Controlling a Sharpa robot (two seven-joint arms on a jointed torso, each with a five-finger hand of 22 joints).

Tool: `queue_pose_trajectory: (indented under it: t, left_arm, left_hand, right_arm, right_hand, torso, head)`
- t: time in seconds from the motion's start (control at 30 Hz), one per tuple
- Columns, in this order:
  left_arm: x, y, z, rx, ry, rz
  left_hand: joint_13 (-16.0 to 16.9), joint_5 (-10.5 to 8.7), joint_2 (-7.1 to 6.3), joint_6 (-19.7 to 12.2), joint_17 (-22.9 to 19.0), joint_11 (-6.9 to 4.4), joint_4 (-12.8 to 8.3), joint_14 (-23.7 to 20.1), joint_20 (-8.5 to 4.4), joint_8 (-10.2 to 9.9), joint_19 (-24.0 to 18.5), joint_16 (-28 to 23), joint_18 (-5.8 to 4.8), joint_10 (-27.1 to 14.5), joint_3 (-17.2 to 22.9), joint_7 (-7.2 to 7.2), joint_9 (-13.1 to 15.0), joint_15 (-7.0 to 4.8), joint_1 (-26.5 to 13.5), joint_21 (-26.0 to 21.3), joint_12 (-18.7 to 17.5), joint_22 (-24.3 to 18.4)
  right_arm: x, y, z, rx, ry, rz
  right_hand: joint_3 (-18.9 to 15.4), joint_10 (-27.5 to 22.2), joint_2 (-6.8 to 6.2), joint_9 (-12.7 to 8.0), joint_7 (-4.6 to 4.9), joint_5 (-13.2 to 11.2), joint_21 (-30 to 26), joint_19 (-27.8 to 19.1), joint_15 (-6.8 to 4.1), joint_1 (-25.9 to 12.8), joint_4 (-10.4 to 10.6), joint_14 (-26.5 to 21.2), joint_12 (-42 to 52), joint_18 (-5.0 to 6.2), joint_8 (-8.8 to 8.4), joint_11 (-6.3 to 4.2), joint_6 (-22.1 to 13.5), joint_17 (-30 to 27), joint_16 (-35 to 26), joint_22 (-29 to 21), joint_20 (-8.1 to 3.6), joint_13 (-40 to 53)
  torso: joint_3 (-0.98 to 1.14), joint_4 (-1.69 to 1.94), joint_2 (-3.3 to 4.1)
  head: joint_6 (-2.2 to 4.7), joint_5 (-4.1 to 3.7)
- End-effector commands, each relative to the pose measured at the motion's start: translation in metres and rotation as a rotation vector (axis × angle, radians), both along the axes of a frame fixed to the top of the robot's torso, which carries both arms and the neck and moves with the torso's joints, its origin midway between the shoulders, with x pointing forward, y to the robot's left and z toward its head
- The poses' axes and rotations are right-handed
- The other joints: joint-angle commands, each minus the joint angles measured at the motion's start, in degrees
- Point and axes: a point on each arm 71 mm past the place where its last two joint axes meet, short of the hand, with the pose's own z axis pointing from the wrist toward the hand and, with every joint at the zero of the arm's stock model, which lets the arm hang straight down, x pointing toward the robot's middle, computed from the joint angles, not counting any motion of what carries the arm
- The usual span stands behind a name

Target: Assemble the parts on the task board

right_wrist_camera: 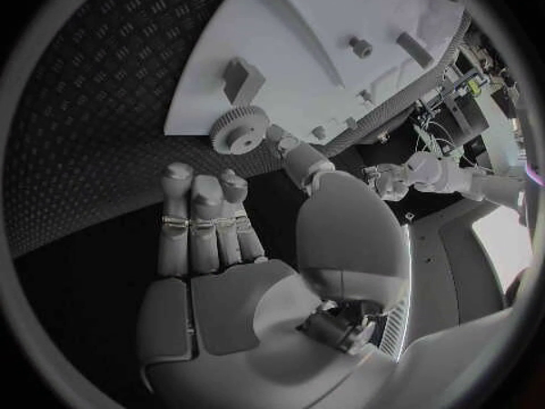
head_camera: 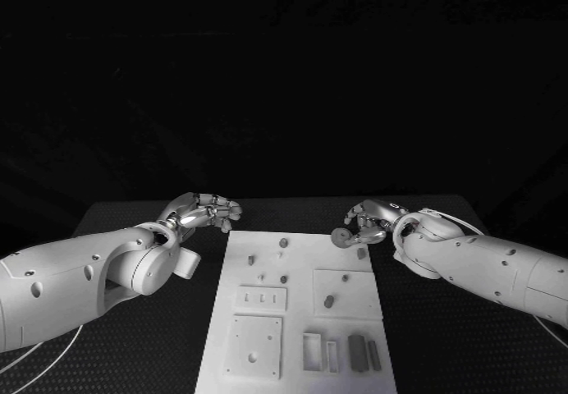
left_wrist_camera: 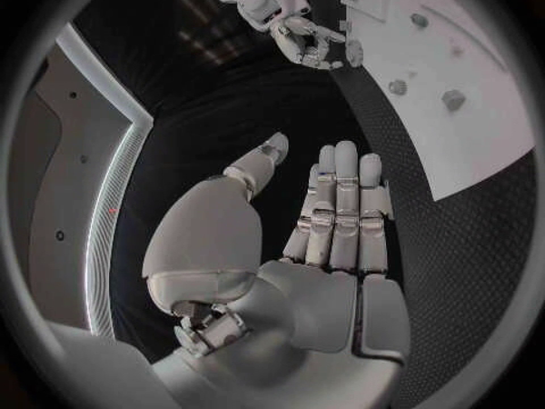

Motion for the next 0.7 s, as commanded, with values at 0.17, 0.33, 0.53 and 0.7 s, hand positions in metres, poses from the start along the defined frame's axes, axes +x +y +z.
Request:
queue_pose_trajectory:
  t: [0.17,0.33,0.53,0.7]
  left_arm:
    - [-0.0006,-0.0027,0.0008,-0.01,-0.005,-0.02]
    - [-0.0004,-0.0023,0.0007,-0.009,-0.005,-0.019]
    - [-0.0007,-0.0023,0.0007,-0.009,-0.005,-0.02]
    - [-0.001,-0.002,0.0007,-0.009,-0.004,-0.019]
  left_hand:
    - [0.1,-0.33,0.02,-0.33,-0.08,0.21,-0.02,-0.3,0.0,-0.39,-0.6,0.05,0.73,-0.32,0.25,-0.01,0.09,0.07,-0.3,0.22,-0.22,-0.09]
    - [0.11,-0.33,0.04,-0.34,-0.09,0.22,-0.02,-0.31,0.0,-0.41,-0.6,0.05,0.73,-0.33,0.25,0.0,0.11,0.07,-0.31,0.22,-0.25,-0.1]
    - [0.13,-0.33,0.06,-0.34,-0.1,0.22,0.0,-0.31,0.0,-0.43,-0.61,0.05,0.73,-0.34,0.24,0.02,0.13,0.08,-0.34,0.23,-0.28,-0.1]
    - [0.14,-0.33,0.08,-0.34,-0.1,0.22,0.0,-0.31,0.01,-0.44,-0.61,0.05,0.73,-0.35,0.24,0.03,0.15,0.08,-0.35,0.23,-0.3,-0.11]
  right_arm:
    - [-0.0005,0.0064,-0.002,-0.007,0.009,0.033]
    - [0.0009,0.0071,-0.0066,-0.014,0.019,0.031]
    - [0.0002,0.0081,-0.0106,-0.011,0.024,0.033]
    - [0.001,0.0071,-0.0111,-0.013,0.025,0.028]
  right_hand:
    - [0.02,-4.97,0.73,-0.02,0.09,0.05,0.83,-0.06,-0.23,-0.28,-0.19,-0.39,0.84,2.57,0.59,0.73,1.33,0.21,0.58,1.25,-0.46,0.03]
    - [0.79,-5.01,1.55,0.06,-0.17,-0.45,1.44,-0.21,-0.47,-0.34,0.07,-0.44,1.35,2.57,1.09,0.48,2.34,0.29,0.93,1.16,-0.57,-0.19]
    - [5.32,-5.15,2.29,-0.22,-0.28,-1.83,2.07,-0.49,-0.57,0.34,1.86,-0.51,1.85,2.57,1.2,0.37,3.03,0.14,1.15,0.99,-0.63,-0.92]
    - [6.89,-5.25,2.27,-0.32,-0.26,-2.55,2.37,-0.61,-0.55,0.48,2.24,-0.56,2.09,2.57,1.29,0.4,3.36,0.06,1.24,0.96,-0.61,-1.21]
  torso:
    - [-0.03,0.0,-0.02]
    - [0.0,0.11,-0.02]
    - [0.03,0.08,0.03]
    - [0.0,0.03,0.01]
  head:
    - [-0.07,-0.13]
    - [-0.14,-0.26]
    - [-0.23,-0.21]
    - [-0.28,-0.22]
